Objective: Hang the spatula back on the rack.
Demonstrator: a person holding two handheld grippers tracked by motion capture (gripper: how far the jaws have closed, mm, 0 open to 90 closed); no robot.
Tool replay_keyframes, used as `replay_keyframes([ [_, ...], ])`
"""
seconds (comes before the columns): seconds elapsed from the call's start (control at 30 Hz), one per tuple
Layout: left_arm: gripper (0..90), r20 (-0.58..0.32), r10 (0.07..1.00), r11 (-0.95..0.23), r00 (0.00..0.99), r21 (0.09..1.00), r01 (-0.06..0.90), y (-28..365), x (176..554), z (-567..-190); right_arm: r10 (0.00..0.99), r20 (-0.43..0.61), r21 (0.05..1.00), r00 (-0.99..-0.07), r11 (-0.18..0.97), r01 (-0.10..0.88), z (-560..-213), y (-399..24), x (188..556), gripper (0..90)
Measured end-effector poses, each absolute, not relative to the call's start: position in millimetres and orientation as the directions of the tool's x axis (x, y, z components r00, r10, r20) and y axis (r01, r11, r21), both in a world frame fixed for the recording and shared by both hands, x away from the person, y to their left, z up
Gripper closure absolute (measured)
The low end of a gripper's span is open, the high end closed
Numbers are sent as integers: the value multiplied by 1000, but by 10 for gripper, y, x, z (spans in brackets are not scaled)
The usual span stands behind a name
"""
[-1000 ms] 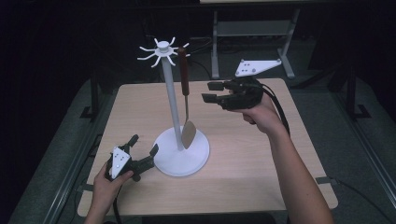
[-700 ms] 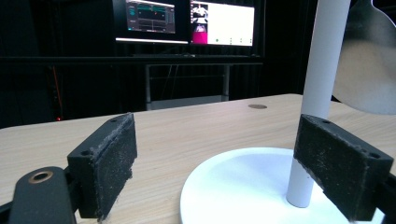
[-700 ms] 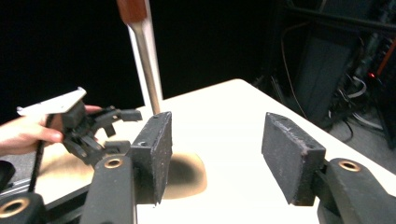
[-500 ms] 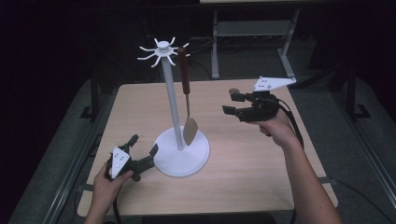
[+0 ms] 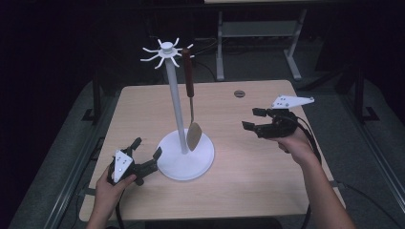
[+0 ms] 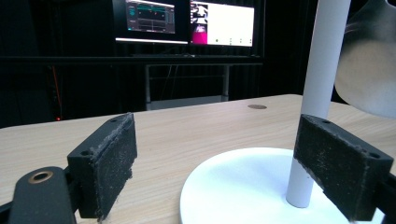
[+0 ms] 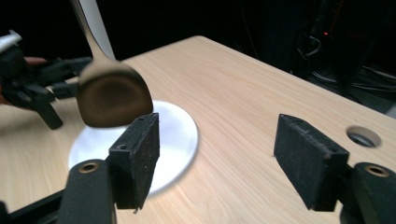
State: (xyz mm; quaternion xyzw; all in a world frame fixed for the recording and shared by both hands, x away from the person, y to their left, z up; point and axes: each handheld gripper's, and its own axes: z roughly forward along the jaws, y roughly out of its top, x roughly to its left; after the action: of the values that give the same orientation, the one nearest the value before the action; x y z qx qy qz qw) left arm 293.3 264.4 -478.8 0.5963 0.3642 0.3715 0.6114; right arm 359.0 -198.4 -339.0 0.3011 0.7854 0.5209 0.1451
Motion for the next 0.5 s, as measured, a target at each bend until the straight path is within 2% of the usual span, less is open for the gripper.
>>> replay_keyframes([
  [0.5,126,5,887,5,461,1000,-20,2661,2927,-4788,695,125,877,-708,257,406,-3980,-2307,3295,296],
])
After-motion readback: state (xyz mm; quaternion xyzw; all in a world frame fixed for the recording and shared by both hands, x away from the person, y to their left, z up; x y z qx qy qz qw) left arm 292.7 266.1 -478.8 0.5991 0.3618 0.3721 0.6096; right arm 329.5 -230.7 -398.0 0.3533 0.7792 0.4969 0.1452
